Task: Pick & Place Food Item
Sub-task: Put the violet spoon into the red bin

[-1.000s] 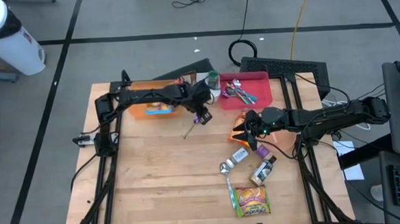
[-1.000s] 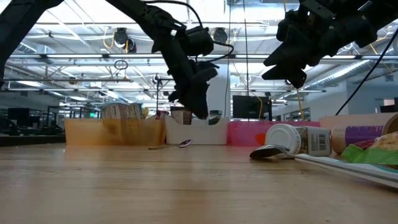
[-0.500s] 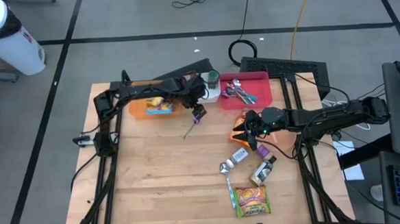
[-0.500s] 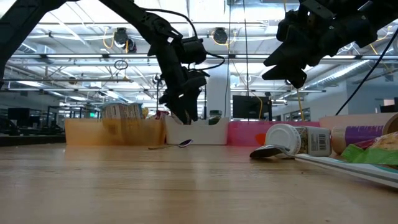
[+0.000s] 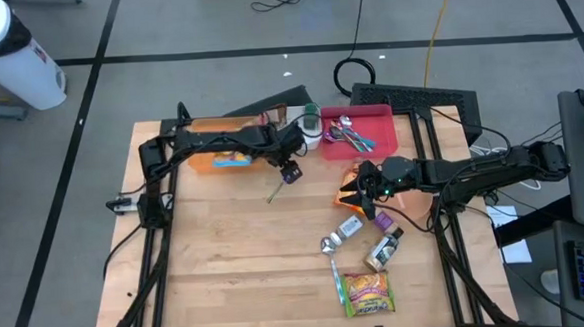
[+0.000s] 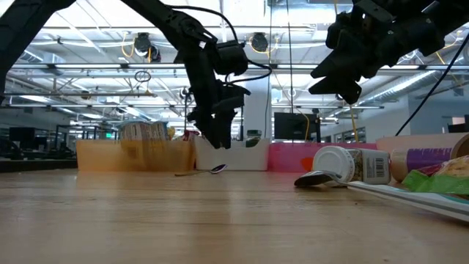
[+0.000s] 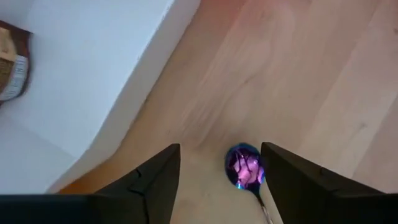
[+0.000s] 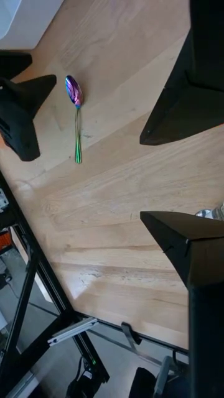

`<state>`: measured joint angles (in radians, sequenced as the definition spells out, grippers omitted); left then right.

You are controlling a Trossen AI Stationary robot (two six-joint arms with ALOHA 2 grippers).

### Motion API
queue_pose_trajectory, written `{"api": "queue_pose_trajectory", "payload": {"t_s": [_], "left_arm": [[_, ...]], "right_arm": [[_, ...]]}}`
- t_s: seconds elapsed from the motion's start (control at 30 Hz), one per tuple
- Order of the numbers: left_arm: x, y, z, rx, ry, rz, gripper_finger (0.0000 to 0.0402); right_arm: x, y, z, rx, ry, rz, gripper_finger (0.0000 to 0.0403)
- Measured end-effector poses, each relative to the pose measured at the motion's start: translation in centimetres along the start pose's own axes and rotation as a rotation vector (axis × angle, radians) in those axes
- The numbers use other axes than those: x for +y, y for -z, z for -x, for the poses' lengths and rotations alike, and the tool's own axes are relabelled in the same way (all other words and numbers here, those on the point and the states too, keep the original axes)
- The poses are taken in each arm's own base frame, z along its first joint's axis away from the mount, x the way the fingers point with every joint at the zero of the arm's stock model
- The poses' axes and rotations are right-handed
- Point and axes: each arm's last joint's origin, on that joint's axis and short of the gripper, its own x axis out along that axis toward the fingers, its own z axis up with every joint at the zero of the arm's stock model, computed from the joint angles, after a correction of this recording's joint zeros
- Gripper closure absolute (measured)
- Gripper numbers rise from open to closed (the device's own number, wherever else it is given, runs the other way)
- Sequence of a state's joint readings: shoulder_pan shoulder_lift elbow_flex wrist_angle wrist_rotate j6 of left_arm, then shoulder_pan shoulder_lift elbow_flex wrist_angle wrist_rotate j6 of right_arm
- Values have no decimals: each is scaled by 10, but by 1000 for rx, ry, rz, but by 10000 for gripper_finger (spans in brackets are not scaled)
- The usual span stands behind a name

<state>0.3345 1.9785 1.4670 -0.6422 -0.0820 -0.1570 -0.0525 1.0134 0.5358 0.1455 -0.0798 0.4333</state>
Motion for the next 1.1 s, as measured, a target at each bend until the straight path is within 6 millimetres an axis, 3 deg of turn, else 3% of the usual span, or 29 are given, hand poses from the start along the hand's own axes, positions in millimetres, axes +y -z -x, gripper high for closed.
{"api": "queue_pose_trajectory", "payload": {"t_s": [0.3, 0.53, 0.93, 1.1], "left_arm": [[-27, 4, 3, -31, -59, 152, 174], [-47, 15, 5, 6, -117, 100, 174], [-59, 34, -33, 174, -79, 74, 174], [-59, 34, -34, 179, -91, 96, 174]], "right_arm": [[0, 0, 0, 0, 0, 0, 227], [0, 0, 0, 0, 0, -1, 227], [0, 1, 0, 8, 4, -20, 227], [0, 1, 0, 9, 4, -26, 227]]}}
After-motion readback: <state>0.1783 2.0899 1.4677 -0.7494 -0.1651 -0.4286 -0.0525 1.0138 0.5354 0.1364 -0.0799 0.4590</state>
